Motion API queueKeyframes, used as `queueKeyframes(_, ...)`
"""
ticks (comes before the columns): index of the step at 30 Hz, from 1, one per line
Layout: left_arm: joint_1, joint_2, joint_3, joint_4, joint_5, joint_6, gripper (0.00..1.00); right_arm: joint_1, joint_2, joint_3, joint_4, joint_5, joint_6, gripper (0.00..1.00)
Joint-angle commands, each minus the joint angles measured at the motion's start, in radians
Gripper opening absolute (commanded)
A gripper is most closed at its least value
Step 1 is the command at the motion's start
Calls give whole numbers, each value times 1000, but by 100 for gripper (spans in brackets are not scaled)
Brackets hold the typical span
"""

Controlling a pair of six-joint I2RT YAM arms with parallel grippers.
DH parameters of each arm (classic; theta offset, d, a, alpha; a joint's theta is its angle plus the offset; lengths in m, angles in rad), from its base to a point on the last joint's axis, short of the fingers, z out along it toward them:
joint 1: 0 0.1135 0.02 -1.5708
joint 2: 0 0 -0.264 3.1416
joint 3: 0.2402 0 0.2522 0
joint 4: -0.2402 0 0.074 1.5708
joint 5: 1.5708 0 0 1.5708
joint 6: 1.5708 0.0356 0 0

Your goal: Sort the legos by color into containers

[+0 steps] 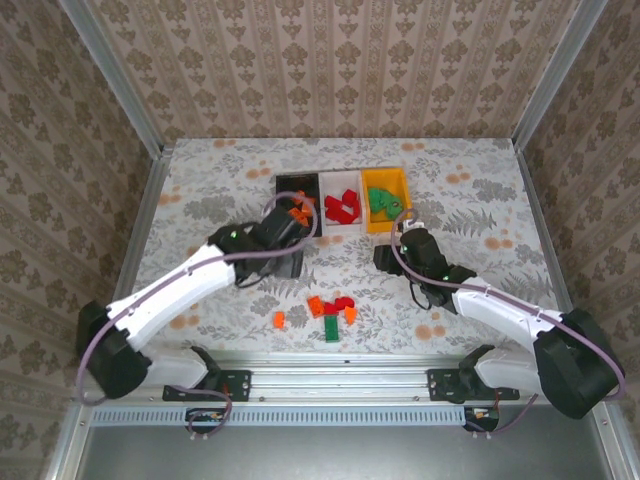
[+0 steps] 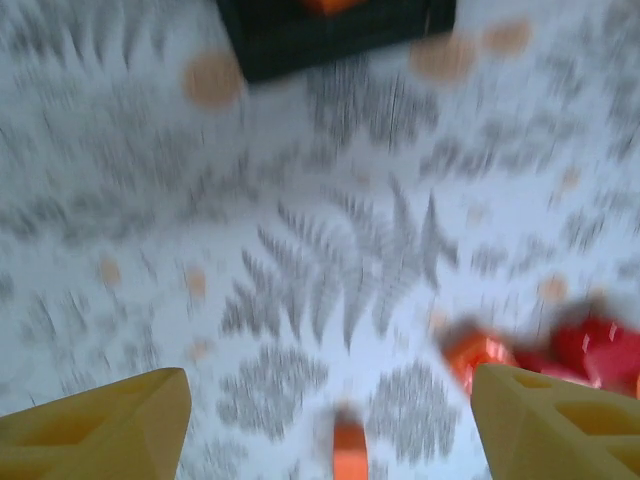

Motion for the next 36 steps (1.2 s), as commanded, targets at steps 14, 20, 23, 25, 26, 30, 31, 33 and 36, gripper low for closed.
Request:
queueKeyframes(14,-131,38,-331,167,206,-153,67,11,-25,21,-30,50,-13,63)
queueKeyframes(20,-125,146,-328,167,147,-157,60,13,-28,20,-31,54,-16,63)
queueKeyframes(23,-124,177,-327,158,122,-167,56,13,-23,21,-30,51,-15,63)
queueKeyframes(25,-123,196,-327,162,118,-170,50,13,-22,21,-28,49,-13,62)
queueKeyframes(26,-123,206,-325,166,116,-172,46,13,-22,21,-29,50,-13,62)
queueKeyframes(30,-124,235,-304,166,93,-167,29,13,-20,22,-29,51,-15,62)
queueKeyframes(31,-124,240,-296,163,88,-162,24,13,-19,22,-28,51,-15,62)
queueKeyframes(33,-124,244,-280,156,77,-152,18,13,-19,22,-28,51,-15,62)
queueKeyframes(36,-123,244,-239,128,54,-132,11,13,-19,22,-27,51,-15,62)
